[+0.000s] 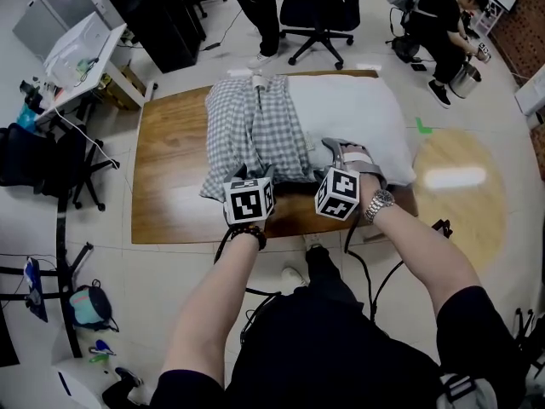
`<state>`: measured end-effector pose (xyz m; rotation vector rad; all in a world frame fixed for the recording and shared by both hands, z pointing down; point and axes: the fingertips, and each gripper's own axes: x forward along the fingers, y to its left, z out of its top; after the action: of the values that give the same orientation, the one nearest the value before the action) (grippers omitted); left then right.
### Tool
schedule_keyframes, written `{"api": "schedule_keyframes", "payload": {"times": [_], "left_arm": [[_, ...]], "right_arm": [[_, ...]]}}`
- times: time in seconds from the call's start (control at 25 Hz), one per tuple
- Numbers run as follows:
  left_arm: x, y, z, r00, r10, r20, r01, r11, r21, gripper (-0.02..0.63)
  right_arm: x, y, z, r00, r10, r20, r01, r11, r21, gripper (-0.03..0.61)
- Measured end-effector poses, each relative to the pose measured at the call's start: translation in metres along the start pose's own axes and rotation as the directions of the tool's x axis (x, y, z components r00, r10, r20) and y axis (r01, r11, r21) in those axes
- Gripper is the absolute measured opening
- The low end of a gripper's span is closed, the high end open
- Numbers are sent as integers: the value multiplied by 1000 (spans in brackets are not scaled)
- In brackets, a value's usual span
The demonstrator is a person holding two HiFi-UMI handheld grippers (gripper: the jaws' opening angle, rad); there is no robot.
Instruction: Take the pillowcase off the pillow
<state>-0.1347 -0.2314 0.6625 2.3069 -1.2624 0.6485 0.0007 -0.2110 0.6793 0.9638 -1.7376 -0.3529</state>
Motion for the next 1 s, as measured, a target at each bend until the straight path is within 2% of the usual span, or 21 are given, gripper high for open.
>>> {"api": "schedule_keyframes", "payload": {"times": [0.08, 0.16, 0.36, 0.44, 0.52, 0.64, 1.0], "left_arm": [[5, 2, -2, 1000, 1, -11, -1, 1000, -1, 252], [9, 3, -2, 1000, -5, -23, 6, 1000, 5, 202], [12, 10, -8, 998, -20, -67, 22, 999, 31, 57], [9, 14, -7, 997, -22, -69, 25, 999, 39, 25], [4, 20, -2, 998, -24, -64, 27, 999, 37, 20], [-6, 31, 4, 999, -16, -48, 17, 1000, 20, 15], [-30, 55, 25, 1000, 25, -5, -25, 1000, -9, 15]], "right_arm": [[7, -1, -3, 1000, -6, -19, 6, 1000, -7, 351], [11, -3, -4, 999, -12, -31, 12, 1000, 3, 338], [11, -12, -8, 998, -43, -43, 44, 998, 35, 161], [7, -15, -7, 997, -58, -41, 59, 998, 36, 99], [2, -19, -5, 997, -68, -42, 70, 997, 36, 58], [-6, -24, -2, 995, -88, -42, 90, 996, 30, 31], [-33, -40, -6, 993, -115, -40, 117, 992, 45, 18]]}}
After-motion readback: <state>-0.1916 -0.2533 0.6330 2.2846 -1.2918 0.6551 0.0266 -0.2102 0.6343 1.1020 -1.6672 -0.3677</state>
